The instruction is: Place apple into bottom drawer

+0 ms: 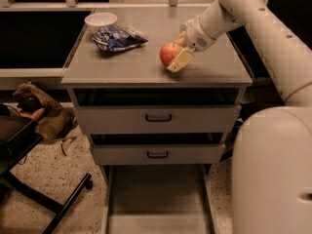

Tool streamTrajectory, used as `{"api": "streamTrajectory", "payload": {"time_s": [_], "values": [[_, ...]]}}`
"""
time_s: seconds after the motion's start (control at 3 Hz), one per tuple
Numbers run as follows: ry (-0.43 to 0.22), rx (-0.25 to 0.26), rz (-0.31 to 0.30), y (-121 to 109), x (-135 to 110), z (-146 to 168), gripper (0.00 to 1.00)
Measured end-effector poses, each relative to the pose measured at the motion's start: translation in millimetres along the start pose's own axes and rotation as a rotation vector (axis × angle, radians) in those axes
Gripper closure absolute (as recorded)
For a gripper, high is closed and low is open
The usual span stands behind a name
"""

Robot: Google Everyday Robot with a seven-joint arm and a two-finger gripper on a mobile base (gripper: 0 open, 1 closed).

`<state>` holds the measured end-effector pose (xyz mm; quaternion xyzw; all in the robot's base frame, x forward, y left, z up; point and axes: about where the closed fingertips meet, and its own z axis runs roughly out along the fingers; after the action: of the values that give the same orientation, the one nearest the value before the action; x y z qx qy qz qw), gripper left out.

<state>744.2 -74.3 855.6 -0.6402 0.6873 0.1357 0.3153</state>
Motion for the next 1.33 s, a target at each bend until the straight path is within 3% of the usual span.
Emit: {"api": "streamTrajectory", "payload": {"time_s": [0.33,1.0,1.33], "values": [[-0.027,0.036,-0.027,29.0,0.7,-22.4,1.00],[-0.035,0.235,-0.014,82.6,7.3,-67.1,1.00],[-0.013,0.188,0.000,104.6,23.8,-40.1,1.00]]}}
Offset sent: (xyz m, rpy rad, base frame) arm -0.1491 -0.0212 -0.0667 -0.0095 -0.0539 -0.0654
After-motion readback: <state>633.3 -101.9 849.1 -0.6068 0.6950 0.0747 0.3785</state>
